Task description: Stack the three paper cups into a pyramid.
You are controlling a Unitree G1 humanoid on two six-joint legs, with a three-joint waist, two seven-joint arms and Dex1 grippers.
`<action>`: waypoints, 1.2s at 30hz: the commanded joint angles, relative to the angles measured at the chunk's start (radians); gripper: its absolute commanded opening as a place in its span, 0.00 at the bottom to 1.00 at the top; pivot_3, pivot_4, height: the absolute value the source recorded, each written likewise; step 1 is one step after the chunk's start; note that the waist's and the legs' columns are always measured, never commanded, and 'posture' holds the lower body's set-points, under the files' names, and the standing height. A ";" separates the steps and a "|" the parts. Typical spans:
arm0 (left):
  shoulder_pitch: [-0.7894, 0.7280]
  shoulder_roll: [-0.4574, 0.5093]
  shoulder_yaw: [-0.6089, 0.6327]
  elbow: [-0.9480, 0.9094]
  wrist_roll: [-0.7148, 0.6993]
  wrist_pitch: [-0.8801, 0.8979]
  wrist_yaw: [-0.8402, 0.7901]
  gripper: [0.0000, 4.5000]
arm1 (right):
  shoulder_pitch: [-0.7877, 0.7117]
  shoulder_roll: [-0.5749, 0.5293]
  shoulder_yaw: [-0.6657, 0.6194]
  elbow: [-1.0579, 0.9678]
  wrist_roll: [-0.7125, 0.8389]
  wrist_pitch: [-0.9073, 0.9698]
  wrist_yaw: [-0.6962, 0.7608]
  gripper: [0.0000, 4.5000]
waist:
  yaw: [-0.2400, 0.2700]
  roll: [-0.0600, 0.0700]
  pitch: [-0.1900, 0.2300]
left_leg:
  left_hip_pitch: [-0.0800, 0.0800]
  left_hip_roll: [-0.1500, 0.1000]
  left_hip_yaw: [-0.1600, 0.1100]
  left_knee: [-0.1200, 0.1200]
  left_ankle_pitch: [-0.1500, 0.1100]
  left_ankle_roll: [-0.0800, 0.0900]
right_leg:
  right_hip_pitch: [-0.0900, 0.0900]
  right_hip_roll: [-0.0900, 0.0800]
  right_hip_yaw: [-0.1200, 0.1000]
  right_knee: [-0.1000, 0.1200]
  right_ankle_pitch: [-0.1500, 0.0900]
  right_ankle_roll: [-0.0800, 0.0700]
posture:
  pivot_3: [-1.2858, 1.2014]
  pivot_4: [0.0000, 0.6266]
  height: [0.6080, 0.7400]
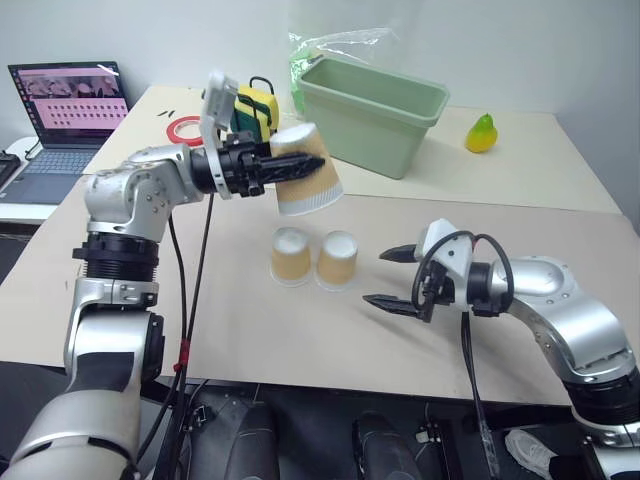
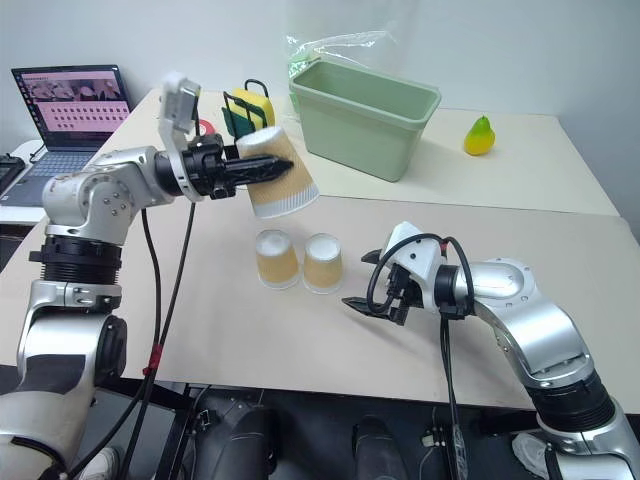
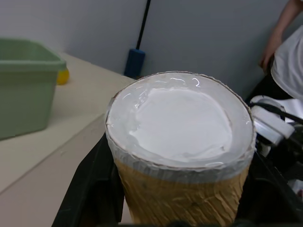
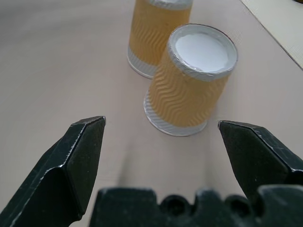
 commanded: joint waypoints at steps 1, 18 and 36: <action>-0.055 -0.009 -0.069 0.039 0.077 -0.096 -0.127 0.49 | 0.022 -0.011 -0.059 -0.066 0.006 0.020 -0.041 1.00 | 0.000 0.000 0.000 | 0.000 0.000 0.000 0.000 0.000 0.000 | 0.000 0.000 0.000 0.000 0.000 0.000 | 0.52 0.24 0.36; -0.128 -0.054 -0.090 0.209 0.219 -0.235 -0.199 0.49 | 0.053 -0.001 -0.088 -0.118 0.043 0.050 -0.089 1.00 | 0.001 0.000 0.001 | 0.000 0.000 0.000 0.000 0.000 0.000 | 0.000 0.000 0.000 0.000 0.000 0.000 | 0.52 0.24 0.36; -0.105 -0.096 -0.098 0.262 0.310 -0.344 -0.263 0.68 | 0.064 -0.006 -0.123 -0.143 0.084 0.075 -0.112 1.00 | 0.000 0.000 0.002 | 0.000 0.000 0.000 0.000 0.000 0.000 | 0.000 0.000 0.000 0.000 0.000 0.000 | 0.52 0.24 0.36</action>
